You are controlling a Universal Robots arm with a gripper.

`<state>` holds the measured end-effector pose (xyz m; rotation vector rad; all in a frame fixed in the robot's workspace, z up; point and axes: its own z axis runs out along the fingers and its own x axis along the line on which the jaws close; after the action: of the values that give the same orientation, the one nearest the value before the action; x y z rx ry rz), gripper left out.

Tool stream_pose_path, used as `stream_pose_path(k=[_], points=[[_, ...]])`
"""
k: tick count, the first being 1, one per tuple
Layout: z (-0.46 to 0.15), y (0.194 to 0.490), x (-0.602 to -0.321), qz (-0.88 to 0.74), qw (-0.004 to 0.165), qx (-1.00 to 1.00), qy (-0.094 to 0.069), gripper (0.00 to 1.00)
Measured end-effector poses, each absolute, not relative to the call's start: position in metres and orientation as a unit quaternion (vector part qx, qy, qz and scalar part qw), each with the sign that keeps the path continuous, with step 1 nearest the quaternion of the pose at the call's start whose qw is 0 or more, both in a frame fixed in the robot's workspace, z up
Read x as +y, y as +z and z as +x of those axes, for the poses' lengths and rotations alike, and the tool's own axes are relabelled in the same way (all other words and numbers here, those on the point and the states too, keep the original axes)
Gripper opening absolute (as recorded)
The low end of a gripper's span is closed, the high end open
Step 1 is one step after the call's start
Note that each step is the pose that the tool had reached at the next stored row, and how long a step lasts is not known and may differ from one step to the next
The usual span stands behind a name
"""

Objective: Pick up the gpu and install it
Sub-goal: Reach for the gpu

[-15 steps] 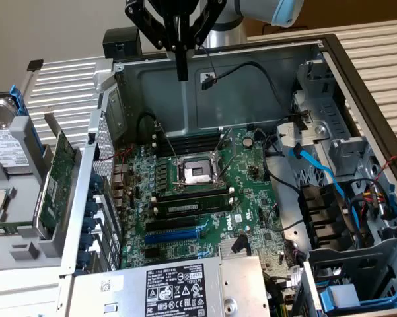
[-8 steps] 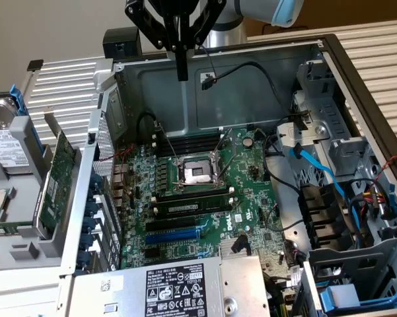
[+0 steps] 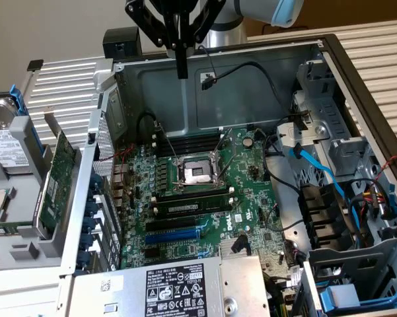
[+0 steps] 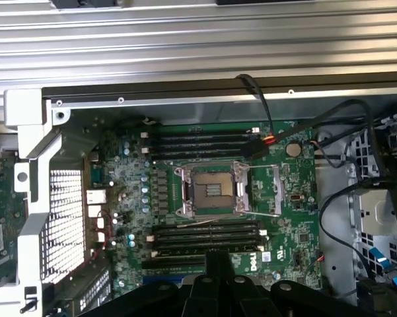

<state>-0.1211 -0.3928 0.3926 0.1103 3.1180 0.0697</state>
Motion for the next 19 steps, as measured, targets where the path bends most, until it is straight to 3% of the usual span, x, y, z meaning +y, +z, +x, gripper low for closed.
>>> stream_pose_path(k=[19], points=[[-0.166,0.393,-0.381,0.035,0.021,0.999,0.018,0.11]])
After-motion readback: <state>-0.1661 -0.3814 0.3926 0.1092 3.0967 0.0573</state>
